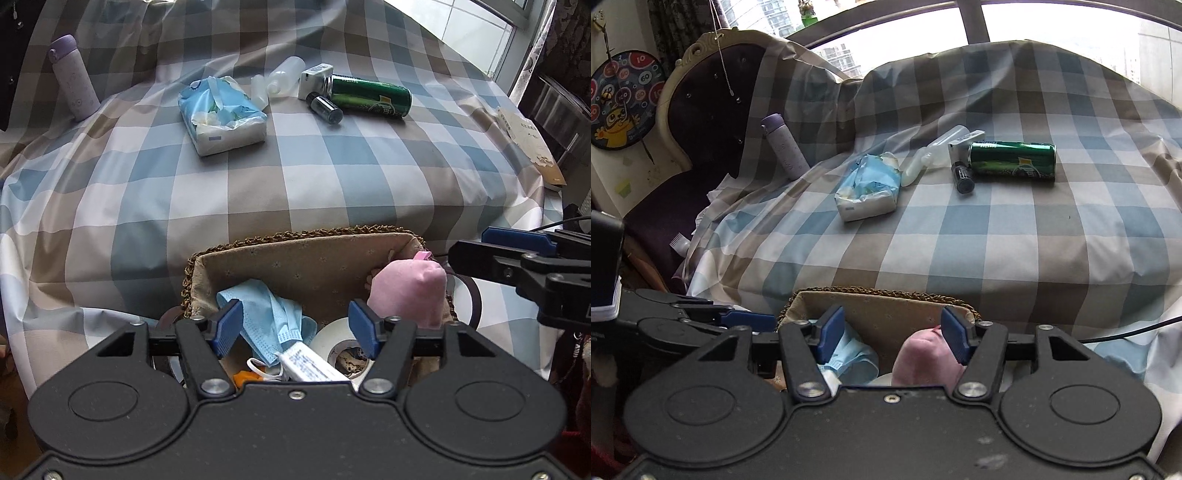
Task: Organize soft objects
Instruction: 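Open both grippers to drop the tissue pack and pouch into the basket, then move the right tool toward the white soap bar beside the plastic bottles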
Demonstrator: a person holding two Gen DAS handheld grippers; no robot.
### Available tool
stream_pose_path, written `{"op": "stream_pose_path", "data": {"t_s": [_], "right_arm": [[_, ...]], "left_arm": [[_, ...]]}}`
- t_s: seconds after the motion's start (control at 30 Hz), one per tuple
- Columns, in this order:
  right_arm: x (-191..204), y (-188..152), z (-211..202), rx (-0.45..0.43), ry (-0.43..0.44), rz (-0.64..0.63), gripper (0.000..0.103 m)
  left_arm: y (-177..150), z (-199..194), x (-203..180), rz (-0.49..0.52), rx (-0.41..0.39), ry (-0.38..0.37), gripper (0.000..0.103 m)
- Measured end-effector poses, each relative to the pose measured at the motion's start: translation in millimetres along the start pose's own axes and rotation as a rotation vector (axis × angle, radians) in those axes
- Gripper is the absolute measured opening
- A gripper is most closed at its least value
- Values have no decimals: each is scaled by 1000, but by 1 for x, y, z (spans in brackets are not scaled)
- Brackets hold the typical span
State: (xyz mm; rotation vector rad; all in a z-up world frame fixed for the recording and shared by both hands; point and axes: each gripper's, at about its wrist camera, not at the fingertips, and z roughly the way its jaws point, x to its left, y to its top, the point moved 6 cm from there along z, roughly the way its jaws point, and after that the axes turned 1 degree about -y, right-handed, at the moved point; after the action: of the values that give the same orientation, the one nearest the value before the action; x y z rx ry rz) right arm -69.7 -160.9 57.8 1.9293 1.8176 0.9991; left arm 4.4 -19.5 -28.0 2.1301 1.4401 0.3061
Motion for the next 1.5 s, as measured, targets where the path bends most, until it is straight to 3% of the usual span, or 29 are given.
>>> {"op": "stream_pose_path", "data": {"t_s": [0.2,0.53,0.7,0.97,1.5], "right_arm": [[-12,0,3,14,-25,53,59],[-12,16,-1,-25,-62,17,62],[-8,37,-12,-85,-88,-25,67],[-8,61,-32,-172,-103,-16,73],[-2,65,-18,-156,-107,-23,73]], "left_arm": [[5,-9,5,7,-33,28,61],[53,-53,23,72,-232,144,73],[67,-68,26,54,-302,150,79],[63,-68,21,63,-310,145,83],[71,-62,44,-15,-309,141,84]]}}
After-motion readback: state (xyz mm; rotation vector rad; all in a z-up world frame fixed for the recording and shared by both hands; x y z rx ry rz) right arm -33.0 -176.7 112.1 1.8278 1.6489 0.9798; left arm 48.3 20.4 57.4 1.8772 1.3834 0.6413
